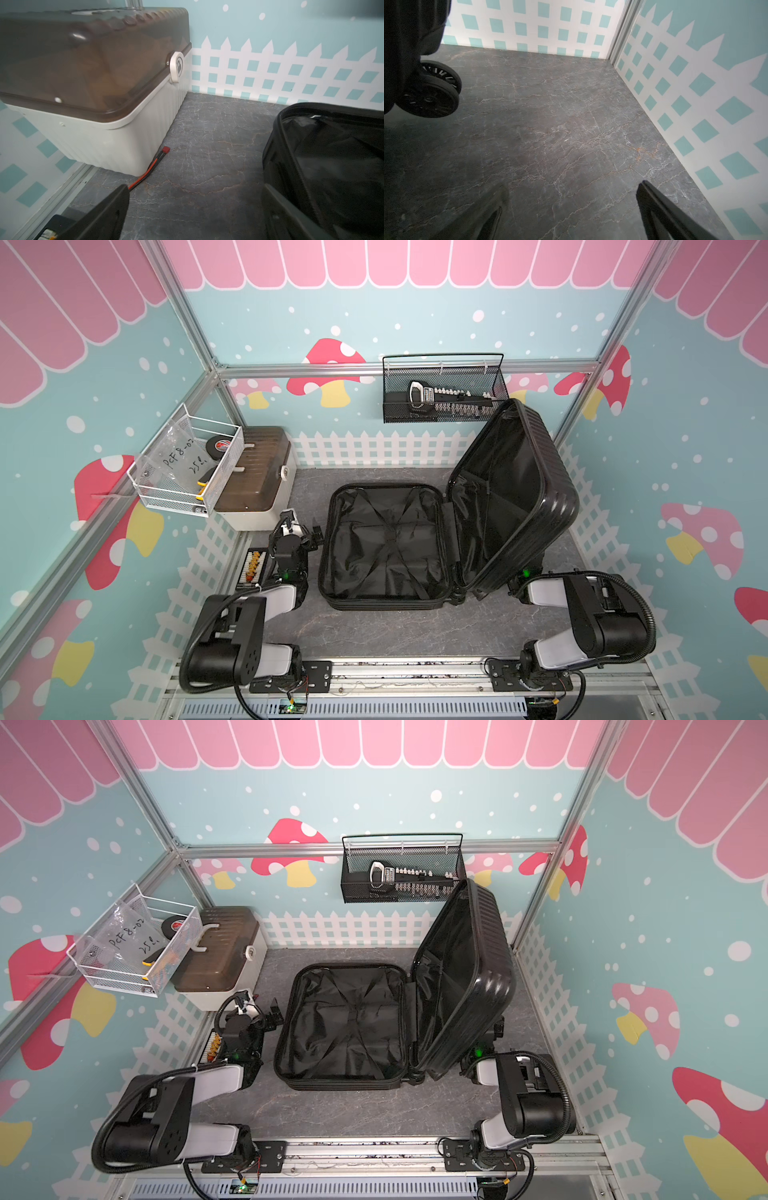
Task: Close the suitcase zippers
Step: Close the suitcase at the center of the board.
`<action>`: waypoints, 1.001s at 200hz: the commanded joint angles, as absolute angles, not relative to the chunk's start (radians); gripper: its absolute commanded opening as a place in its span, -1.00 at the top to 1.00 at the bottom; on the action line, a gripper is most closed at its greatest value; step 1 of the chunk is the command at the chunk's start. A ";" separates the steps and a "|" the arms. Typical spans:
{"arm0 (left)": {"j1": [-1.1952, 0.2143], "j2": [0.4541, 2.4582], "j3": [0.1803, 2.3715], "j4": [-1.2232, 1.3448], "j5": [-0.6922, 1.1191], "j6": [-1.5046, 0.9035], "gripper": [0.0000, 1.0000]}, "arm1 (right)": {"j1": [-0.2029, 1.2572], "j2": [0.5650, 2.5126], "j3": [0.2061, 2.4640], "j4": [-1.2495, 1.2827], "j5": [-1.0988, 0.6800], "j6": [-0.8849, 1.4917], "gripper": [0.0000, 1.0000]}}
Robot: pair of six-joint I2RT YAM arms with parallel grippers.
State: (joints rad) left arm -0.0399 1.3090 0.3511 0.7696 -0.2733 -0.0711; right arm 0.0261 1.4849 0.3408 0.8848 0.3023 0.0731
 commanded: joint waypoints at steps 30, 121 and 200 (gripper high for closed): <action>-0.053 1.100 0.575 0.154 -0.085 -0.259 -0.97 | 0.034 1.359 0.330 0.826 0.373 0.093 -0.97; -0.098 1.292 0.781 -0.191 0.000 -0.231 -0.42 | 0.034 1.305 0.313 0.803 0.385 0.090 -0.97; -0.099 1.451 0.911 -0.254 0.005 -0.202 0.48 | 0.034 1.294 0.314 0.781 0.417 0.096 -0.97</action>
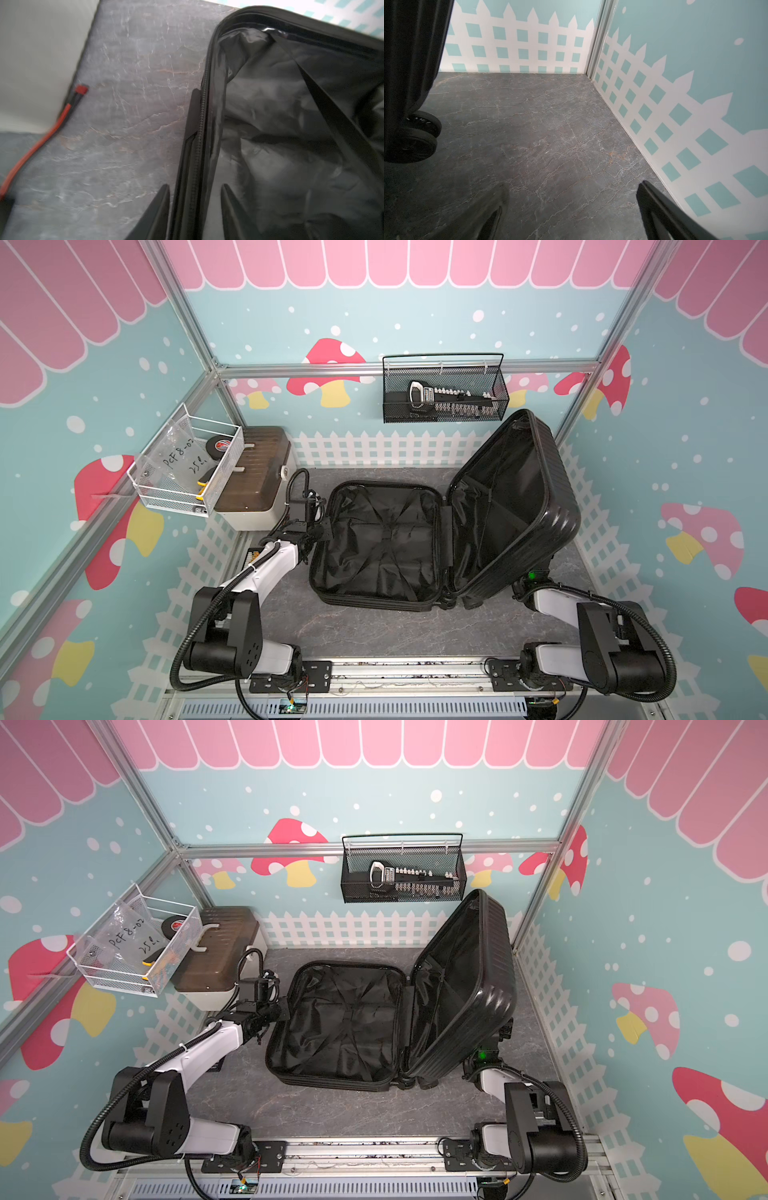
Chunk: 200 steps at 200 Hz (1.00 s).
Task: Close the suitcase zippers
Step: Close the suitcase at the center of the board.
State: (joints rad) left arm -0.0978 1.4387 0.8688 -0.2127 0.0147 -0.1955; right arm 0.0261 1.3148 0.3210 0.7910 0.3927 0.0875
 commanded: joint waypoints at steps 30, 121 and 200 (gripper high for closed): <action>-0.098 1.439 0.949 -0.276 -0.023 -0.220 0.85 | 0.034 1.289 0.321 0.758 0.438 0.100 -0.98; -0.097 1.246 1.205 -0.490 -0.118 -0.215 1.00 | 0.033 1.220 0.342 0.618 0.613 0.150 -0.97; -0.097 1.261 1.607 -0.745 -0.189 -0.149 1.00 | 0.034 1.186 0.403 0.412 0.843 0.219 -0.97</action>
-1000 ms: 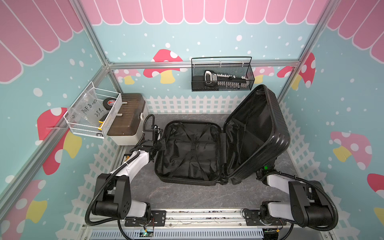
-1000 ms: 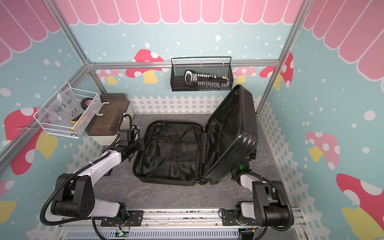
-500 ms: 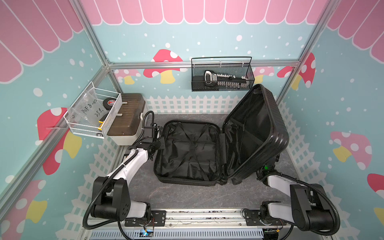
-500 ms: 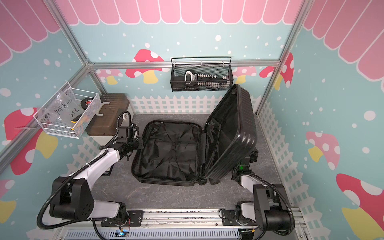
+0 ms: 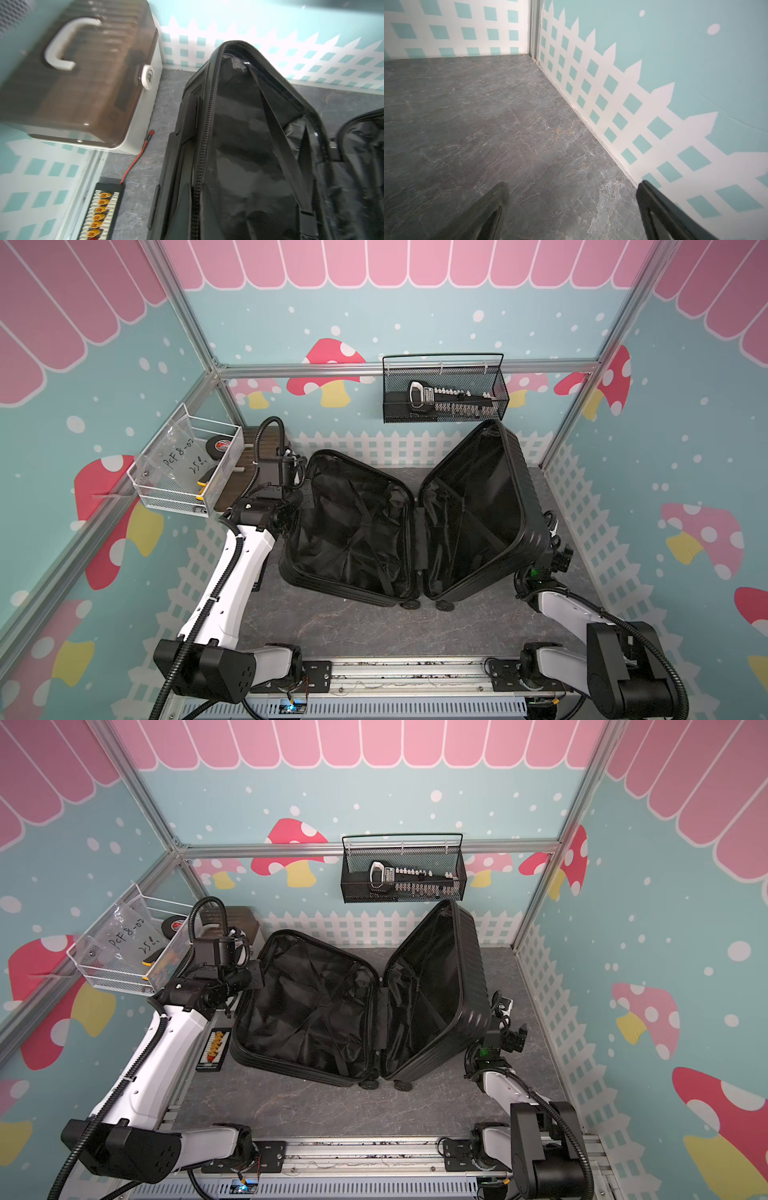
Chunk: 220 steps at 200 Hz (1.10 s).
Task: Close the suitcase zippers
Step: Close the suitcase at the center of the board.
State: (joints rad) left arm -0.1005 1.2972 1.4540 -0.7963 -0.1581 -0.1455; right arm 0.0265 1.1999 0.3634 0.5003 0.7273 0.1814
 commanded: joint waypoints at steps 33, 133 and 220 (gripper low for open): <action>-0.097 1.285 1.743 -0.818 -0.170 -0.122 1.00 | 0.034 1.184 0.471 0.289 0.935 0.244 -0.97; -0.098 1.308 1.966 -0.923 -0.115 -0.114 1.00 | 0.032 1.066 0.678 0.014 0.958 0.168 -0.97; -0.099 1.308 1.986 -0.925 -0.095 -0.121 1.00 | 0.031 1.008 0.760 -0.124 0.288 0.143 -0.97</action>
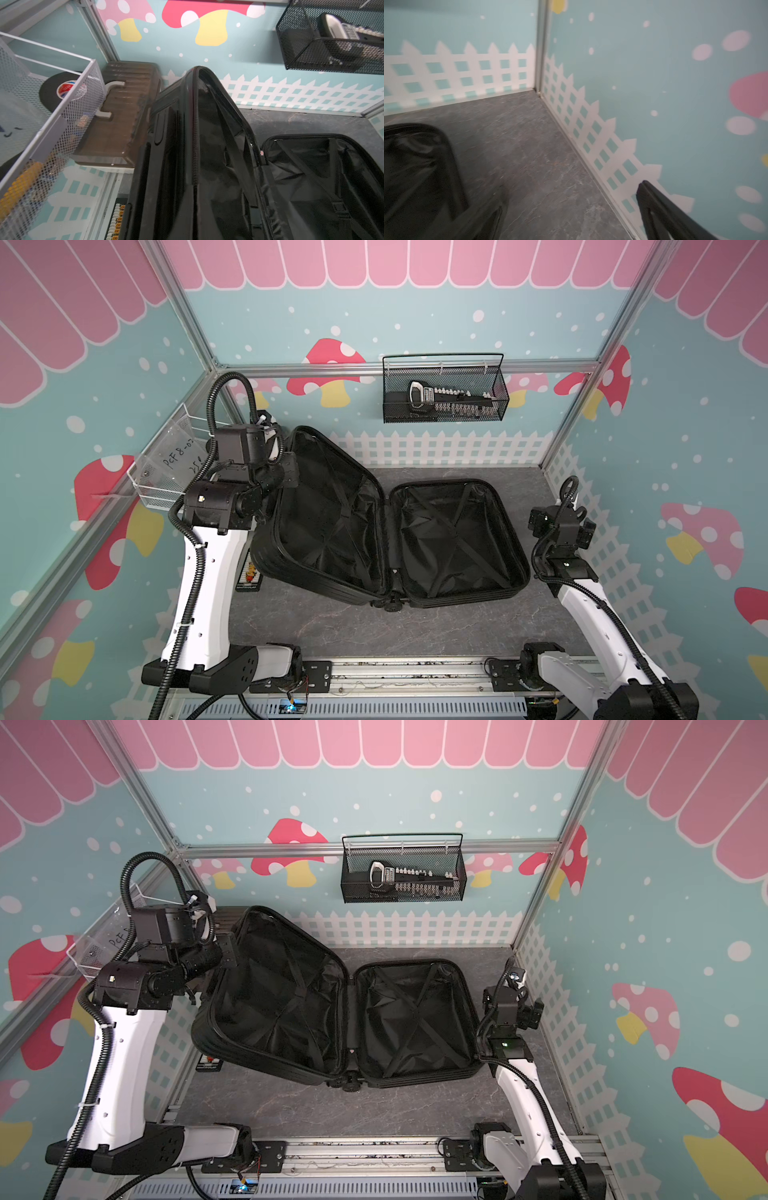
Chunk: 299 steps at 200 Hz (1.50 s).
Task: Close the suitcase zippers
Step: Close the suitcase at the center of the board.
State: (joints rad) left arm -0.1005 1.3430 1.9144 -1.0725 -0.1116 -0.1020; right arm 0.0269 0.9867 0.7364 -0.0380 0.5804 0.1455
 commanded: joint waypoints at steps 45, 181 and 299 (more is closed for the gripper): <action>-0.101 1.312 1.977 -0.925 -0.076 -0.123 1.00 | 0.031 1.230 0.843 -0.247 0.141 0.160 -0.93; -0.273 1.363 2.042 -0.955 -0.152 -0.111 1.00 | 0.000 1.531 0.915 -0.325 -0.044 0.203 0.73; -0.718 1.590 2.316 -0.985 -0.480 -0.025 1.00 | 0.163 1.409 0.710 -0.012 -0.278 0.583 1.00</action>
State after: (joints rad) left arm -0.6464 1.5433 2.2425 -1.0706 -0.4389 -0.0605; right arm 0.0738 1.4071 0.7452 -0.1455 -0.2096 0.4095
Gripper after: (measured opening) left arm 0.047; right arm 0.087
